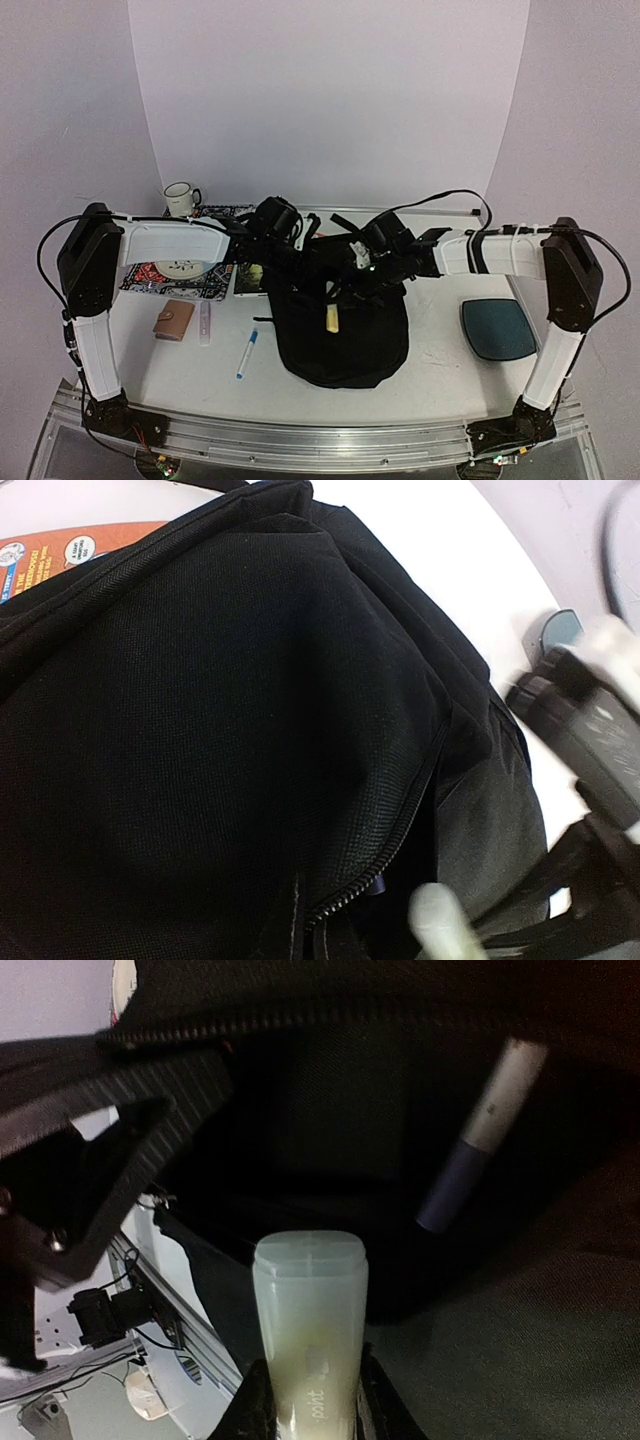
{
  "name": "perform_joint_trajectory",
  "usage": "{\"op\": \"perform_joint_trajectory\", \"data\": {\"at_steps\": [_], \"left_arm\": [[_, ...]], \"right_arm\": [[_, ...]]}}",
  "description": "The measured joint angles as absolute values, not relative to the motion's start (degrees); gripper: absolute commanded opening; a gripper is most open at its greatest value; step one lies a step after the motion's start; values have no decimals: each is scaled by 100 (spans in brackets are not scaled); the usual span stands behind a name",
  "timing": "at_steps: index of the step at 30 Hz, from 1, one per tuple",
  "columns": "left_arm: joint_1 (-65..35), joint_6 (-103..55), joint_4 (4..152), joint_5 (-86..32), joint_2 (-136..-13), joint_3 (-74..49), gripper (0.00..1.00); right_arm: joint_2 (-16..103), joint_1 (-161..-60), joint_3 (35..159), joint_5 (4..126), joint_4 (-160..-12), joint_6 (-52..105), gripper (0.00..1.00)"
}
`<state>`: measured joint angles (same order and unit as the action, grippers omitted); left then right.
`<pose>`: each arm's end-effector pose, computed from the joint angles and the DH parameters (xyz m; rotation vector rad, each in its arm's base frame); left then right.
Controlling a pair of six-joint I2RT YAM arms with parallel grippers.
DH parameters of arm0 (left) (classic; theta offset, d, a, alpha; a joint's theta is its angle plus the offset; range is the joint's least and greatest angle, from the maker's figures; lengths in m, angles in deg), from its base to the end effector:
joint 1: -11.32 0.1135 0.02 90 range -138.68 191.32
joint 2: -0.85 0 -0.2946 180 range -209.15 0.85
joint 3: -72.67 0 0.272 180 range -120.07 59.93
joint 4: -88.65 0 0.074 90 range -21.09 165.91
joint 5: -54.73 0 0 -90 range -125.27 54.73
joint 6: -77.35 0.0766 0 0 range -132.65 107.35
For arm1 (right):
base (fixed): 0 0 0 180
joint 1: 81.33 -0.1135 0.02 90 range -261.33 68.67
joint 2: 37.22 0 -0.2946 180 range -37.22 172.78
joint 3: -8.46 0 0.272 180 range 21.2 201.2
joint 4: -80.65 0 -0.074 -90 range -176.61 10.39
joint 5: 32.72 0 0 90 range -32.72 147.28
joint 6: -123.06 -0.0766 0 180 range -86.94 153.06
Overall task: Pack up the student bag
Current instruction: Place the pen in the lower front pocket of the bag, then hold the lower front pocket of the student bag.
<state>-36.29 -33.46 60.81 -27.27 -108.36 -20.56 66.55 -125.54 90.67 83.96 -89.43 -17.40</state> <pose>0.3201 -0.3665 0.2131 0.6392 2.3676 -0.7293 0.3090 0.3486 0.2253 -0.1880 2.4201 1.3780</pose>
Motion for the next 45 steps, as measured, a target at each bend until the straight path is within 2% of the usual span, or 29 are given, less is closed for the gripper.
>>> {"op": "perform_joint_trajectory", "data": {"at_steps": [9,15,24,32,39,45], "left_arm": [[-3627,-3348,6081,-2591,-10827,-2053,0],[-3625,-3349,6079,-2511,-10741,-1966,0],[-3621,-3344,6092,-2500,-10711,-1945,0],[-3621,-3247,6090,-2597,-10711,-1945,0],[-3621,-3142,6048,-2678,-10711,-1945,0],[-3618,-3004,5973,-2730,-10711,-1945,0]], "right_arm": [[7125,-12478,9323,8123,-9517,-2433,0],[7144,-12290,9312,7514,-9968,-3096,1],[7475,-12258,9432,6990,-10176,-3442,38],[7485,-12263,9417,6840,-10158,-3297,54],[7041,-12249,9195,6886,-10032,-2547,57],[6552,-12226,8957,7016,-9885,-1224,64]]}}
